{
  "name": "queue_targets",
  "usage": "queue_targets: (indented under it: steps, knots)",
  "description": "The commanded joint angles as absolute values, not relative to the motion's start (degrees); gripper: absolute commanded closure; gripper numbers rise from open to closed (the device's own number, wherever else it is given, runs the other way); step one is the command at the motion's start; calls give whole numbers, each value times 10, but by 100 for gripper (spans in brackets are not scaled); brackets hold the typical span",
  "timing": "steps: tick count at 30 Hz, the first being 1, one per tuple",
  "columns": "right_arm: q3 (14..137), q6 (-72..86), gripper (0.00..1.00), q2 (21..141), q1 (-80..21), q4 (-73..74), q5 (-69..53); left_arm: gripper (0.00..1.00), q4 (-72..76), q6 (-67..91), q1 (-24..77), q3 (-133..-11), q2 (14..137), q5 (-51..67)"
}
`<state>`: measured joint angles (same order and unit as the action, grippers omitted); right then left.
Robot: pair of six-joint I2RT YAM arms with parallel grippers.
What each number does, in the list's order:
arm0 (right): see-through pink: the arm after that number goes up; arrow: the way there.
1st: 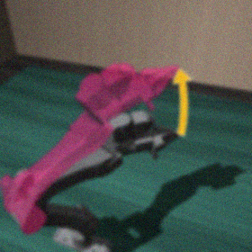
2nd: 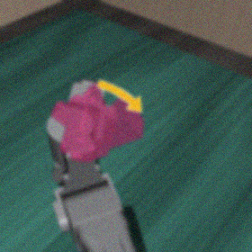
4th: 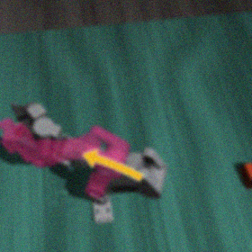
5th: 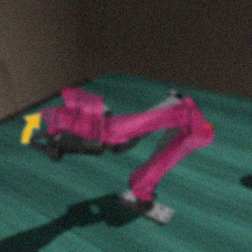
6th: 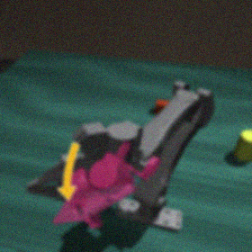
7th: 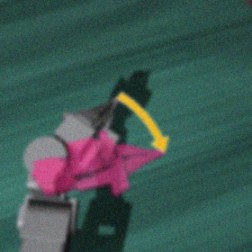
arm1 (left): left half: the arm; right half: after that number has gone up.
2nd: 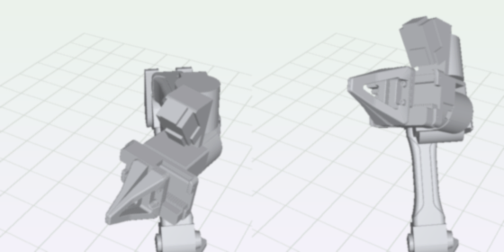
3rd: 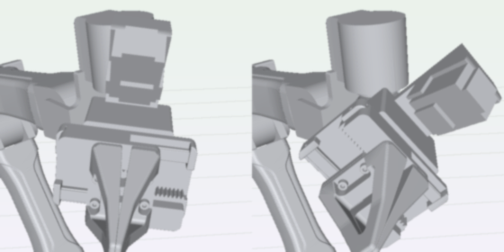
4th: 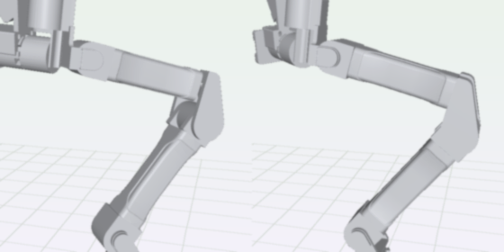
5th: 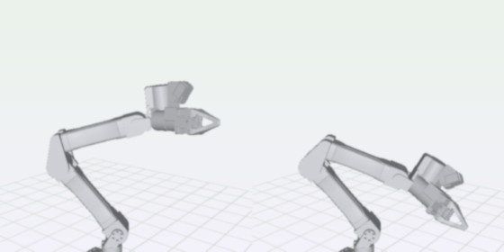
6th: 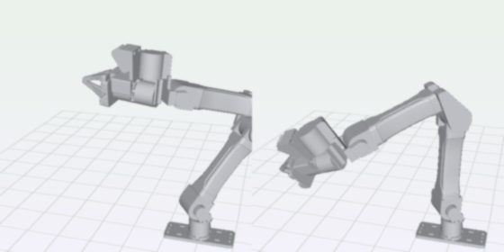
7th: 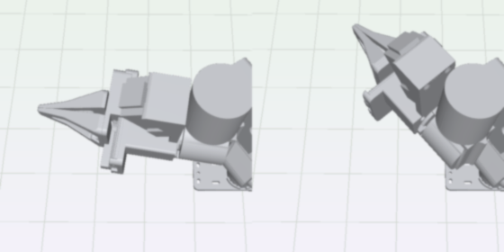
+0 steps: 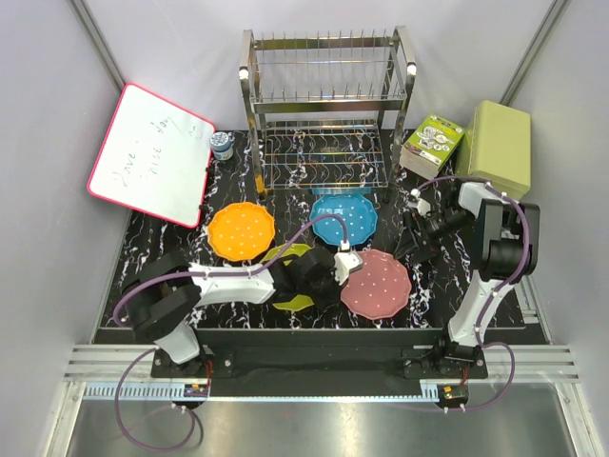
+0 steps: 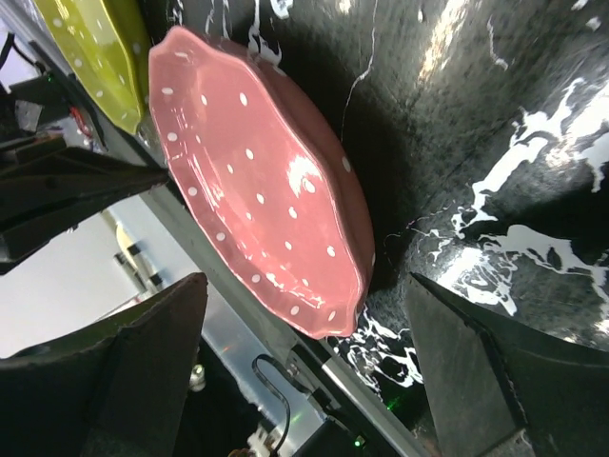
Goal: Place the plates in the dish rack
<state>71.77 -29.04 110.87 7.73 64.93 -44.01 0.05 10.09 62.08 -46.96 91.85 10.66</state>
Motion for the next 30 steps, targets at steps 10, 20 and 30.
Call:
queue_targets:
  steps: [10,20,30]
  knots:
    - [751,-361,12,1185,78,711,-429,100,21,110,618,-537,1027,110]
    - [757,-478,17,1233,78,773,-479,100,33,102,613,-593,1072,112]
    - [780,-480,20,1258,80,766,-520,100,-28,105,575,-609,1063,85]
